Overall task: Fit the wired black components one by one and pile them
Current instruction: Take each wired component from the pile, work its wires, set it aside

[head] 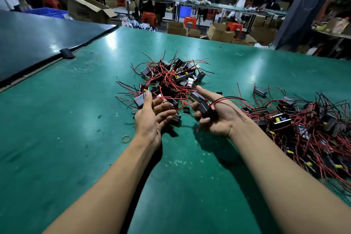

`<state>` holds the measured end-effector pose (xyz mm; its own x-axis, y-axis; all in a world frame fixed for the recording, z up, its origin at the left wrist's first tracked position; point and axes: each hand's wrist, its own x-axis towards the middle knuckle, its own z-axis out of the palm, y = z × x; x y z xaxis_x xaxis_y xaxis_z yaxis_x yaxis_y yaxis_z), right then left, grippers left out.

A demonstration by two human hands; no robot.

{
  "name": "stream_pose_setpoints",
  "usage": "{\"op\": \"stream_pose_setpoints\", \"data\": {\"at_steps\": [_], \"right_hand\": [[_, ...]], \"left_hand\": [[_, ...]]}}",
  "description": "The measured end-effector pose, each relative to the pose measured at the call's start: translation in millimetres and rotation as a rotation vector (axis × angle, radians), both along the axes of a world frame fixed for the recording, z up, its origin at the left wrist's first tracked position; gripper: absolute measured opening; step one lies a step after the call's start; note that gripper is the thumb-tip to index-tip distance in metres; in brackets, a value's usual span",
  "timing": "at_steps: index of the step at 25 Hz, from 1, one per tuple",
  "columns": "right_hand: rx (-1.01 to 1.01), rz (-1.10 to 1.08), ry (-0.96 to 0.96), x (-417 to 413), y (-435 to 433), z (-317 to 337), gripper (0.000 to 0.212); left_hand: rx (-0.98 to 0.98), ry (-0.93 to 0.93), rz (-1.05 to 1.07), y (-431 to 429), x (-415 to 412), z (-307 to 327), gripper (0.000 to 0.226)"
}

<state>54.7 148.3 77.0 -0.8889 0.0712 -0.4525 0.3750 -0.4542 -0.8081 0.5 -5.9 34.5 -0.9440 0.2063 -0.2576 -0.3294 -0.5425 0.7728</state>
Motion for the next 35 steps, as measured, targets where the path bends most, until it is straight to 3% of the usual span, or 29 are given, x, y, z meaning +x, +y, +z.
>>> {"op": "stream_pose_setpoints", "data": {"at_steps": [4, 7, 11, 13, 16, 17, 19, 24, 27, 30, 33, 35], "right_hand": [[0.02, -0.092, 0.122, 6.6, 11.8, 19.4, 0.026], [-0.001, -0.11, 0.264, 19.5, 16.3, 33.2, 0.028], [0.333, 0.05, 0.155, 45.5, 5.2, 7.1, 0.041], [0.507, 0.044, 0.092, 55.7, -0.7, -14.8, 0.048], [0.86, -0.012, 0.157, 66.2, 0.5, -42.1, 0.04], [0.933, -0.016, 0.196, 68.6, 1.9, -48.3, 0.038], [0.98, -0.027, 0.266, 72.8, 2.1, -53.8, 0.038], [1.229, -0.095, 0.389, 82.9, 9.5, -59.6, 0.059], [1.216, -0.254, 0.451, 81.6, 19.3, -61.3, 0.04], [1.27, -0.267, 0.339, 73.9, 33.8, -61.2, 0.046], [1.591, -0.165, 0.231, 73.8, 56.1, -66.2, 0.03], [1.695, -0.138, 0.303, 77.4, 65.5, -70.0, 0.022]], "left_hand": [[-0.139, 0.063, -0.029, 3.6, -2.3, -5.0, 0.048], [-0.096, 0.134, -0.04, -4.0, -15.7, -5.2, 0.036], [-0.001, 0.178, -0.045, -9.4, -12.8, -2.6, 0.035], [-0.197, 0.237, 0.011, -1.2, 3.1, -2.8, 0.032], [-0.797, 0.496, 0.004, 8.9, 21.7, -6.2, 0.015], [-0.959, 0.592, -0.05, 11.5, 26.2, -7.2, 0.021], [-1.104, 0.72, -0.18, 17.3, 33.1, -8.8, 0.035], [-1.105, 0.808, -0.305, 20.2, 37.4, -10.7, 0.048], [-1.092, 0.833, -0.363, 21.5, 40.8, -11.8, 0.033], [-1.042, 0.845, -0.389, 22.5, 44.3, -13.0, 0.03], [-0.996, 0.84, -0.374, 22.2, 44.3, -12.5, 0.031], [-1.013, 0.87, -0.386, 21.3, 44.8, -13.6, 0.027]]}}
